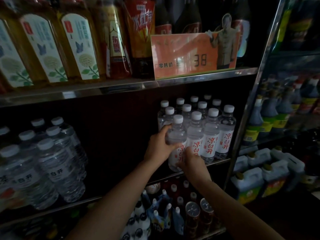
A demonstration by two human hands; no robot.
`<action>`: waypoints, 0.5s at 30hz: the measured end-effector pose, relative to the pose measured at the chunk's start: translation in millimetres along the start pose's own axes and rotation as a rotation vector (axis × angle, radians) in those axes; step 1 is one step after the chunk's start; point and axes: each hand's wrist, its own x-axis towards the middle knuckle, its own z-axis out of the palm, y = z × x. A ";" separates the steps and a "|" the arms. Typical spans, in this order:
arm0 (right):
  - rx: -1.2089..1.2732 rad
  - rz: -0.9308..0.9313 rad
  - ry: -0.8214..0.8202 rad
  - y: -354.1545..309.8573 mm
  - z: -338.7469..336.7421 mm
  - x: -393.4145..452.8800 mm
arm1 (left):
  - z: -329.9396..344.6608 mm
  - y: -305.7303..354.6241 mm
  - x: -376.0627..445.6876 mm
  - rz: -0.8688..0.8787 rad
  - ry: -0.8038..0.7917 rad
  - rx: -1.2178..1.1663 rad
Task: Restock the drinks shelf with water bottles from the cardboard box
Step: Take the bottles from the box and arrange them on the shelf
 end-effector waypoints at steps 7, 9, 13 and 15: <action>0.090 0.059 -0.044 -0.8 -4.5 -4.5 | -1.1 14.8 -8.7 -0.138 -0.042 -0.134; 0.148 0.092 -0.103 0.8 -11.4 -11.3 | -7.1 20.4 -14.1 -0.172 -0.080 -0.144; 0.196 0.121 -0.163 2.7 -27.3 -33.0 | -24.7 26.9 -37.1 -0.229 -0.060 -0.027; 0.207 0.122 -0.158 -1.5 -37.8 -49.6 | -32.3 25.0 -52.4 -0.282 -0.066 0.026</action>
